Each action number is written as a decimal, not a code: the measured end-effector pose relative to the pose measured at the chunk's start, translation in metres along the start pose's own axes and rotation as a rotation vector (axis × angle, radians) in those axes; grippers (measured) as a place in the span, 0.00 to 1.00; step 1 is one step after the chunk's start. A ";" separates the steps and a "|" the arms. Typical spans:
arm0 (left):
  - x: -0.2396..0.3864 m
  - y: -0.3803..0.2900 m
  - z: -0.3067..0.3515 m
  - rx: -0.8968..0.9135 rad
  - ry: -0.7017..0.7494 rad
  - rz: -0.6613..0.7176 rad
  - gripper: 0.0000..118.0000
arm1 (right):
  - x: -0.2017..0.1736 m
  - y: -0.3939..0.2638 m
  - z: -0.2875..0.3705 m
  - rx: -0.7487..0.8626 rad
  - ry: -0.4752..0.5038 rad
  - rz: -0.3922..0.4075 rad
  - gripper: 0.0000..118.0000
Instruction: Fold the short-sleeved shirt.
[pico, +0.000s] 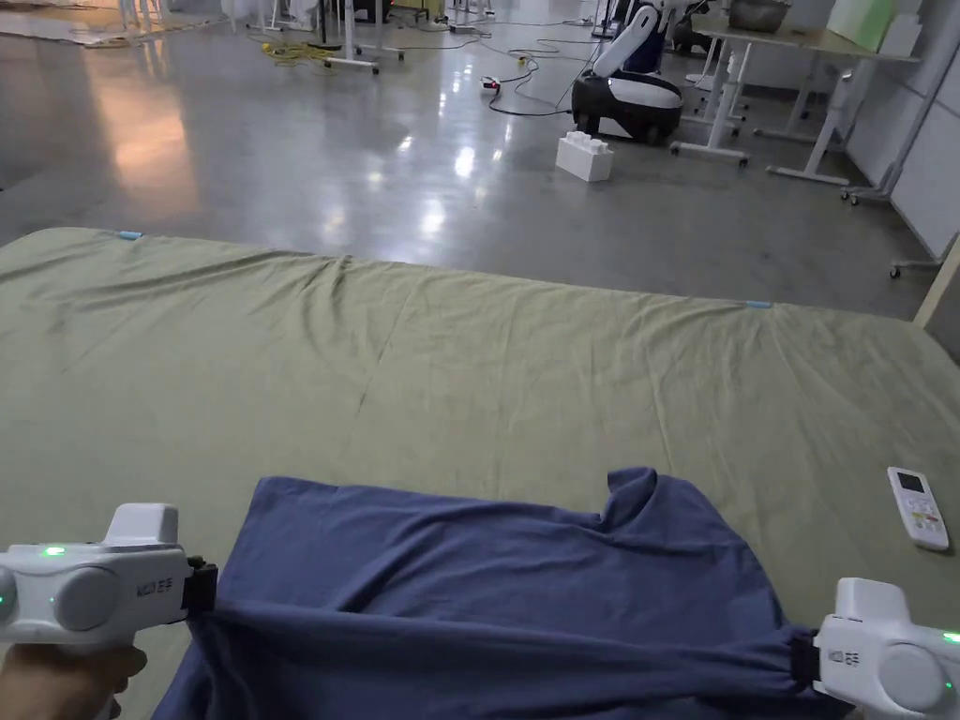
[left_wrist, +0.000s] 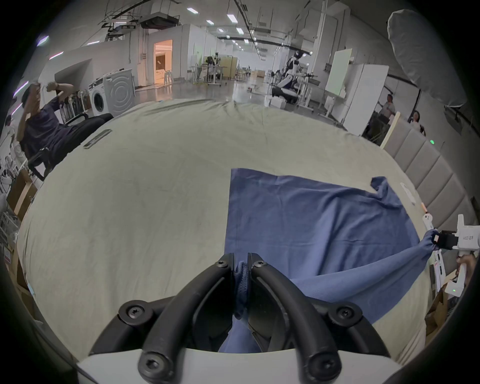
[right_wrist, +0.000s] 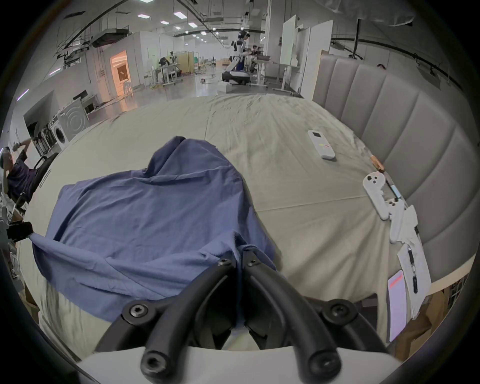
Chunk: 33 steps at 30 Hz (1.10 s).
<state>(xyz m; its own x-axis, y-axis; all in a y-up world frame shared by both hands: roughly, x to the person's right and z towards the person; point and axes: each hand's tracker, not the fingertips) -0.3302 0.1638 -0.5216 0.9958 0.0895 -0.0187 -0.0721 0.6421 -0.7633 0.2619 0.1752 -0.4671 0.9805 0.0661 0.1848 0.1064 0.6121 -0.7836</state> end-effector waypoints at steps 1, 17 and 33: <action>0.002 0.001 -0.007 -0.013 0.007 -0.002 0.08 | -0.001 0.001 -0.010 -0.005 0.005 0.011 0.03; 0.002 -0.001 -0.020 0.047 0.015 -0.004 0.39 | -0.017 -0.007 -0.003 0.202 0.025 0.066 0.43; 0.050 -0.076 0.124 0.666 0.093 -0.106 0.11 | -0.102 -0.063 0.123 0.770 -0.011 0.084 0.06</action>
<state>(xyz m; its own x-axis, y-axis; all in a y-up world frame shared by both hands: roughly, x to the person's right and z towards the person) -0.2816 0.2138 -0.3841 0.9980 -0.0465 -0.0438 0.0366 0.9783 -0.2038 0.1349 0.2266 -0.3635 0.9782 0.1416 0.1518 -0.1166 0.9798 -0.1627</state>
